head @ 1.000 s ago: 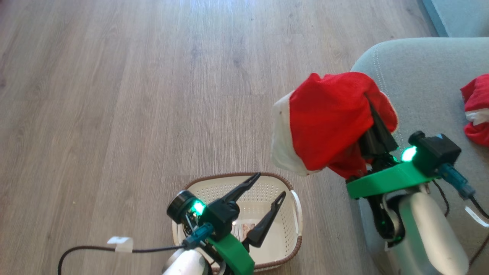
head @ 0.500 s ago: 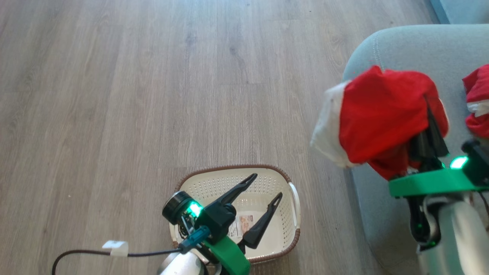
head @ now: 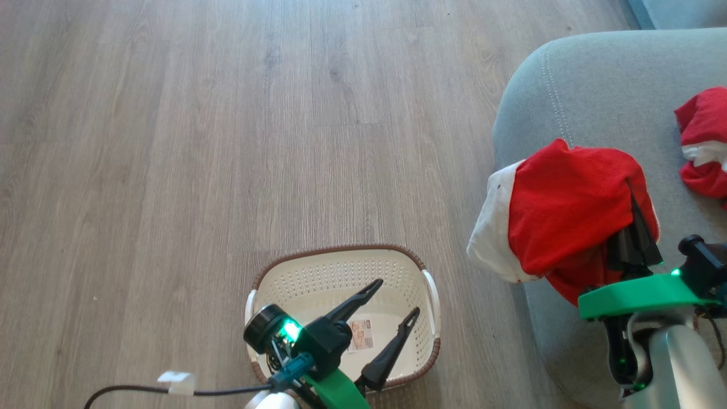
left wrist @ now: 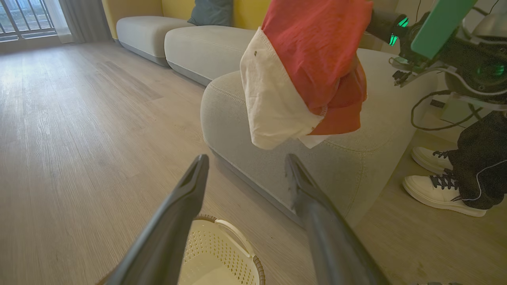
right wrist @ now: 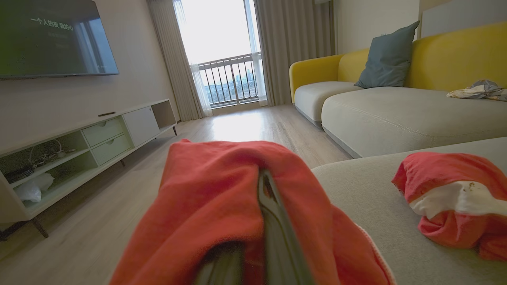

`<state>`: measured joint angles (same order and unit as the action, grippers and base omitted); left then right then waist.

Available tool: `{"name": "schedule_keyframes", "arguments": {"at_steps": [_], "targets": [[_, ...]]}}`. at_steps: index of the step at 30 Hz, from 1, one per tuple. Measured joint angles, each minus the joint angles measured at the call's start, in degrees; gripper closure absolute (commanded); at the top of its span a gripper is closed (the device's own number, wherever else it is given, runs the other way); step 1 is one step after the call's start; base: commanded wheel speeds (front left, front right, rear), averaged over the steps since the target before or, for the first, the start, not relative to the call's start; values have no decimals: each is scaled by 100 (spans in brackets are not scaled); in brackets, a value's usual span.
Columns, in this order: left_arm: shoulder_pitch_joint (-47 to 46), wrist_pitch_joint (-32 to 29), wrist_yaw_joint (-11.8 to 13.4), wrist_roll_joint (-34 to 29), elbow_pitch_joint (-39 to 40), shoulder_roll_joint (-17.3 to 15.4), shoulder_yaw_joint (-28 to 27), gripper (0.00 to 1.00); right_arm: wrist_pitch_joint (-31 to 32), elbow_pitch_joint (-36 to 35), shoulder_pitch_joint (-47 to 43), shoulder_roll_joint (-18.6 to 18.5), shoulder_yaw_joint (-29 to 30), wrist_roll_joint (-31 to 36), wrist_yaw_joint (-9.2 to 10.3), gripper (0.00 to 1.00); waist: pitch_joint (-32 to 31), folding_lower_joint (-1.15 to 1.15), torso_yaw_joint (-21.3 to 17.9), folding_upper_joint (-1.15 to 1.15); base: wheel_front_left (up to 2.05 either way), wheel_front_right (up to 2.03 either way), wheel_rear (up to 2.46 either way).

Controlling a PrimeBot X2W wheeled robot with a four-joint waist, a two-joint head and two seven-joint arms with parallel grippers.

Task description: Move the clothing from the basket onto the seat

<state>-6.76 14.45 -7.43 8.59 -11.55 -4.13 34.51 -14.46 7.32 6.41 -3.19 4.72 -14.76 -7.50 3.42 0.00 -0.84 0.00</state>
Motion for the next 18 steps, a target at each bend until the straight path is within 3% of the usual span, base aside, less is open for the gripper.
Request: {"name": "schedule_keyframes", "arguments": {"at_steps": [9,18], "targets": [[4,0,1,48,-5,4,-140,0,0,2,5,7,-8,0,0,100,-23,0,-162,0,0,0,0],[-1,0,0,42,163,15,-158,0,0,-261,24,16,34,15,0,100,95,0,-854,0,0,0,0]]}}
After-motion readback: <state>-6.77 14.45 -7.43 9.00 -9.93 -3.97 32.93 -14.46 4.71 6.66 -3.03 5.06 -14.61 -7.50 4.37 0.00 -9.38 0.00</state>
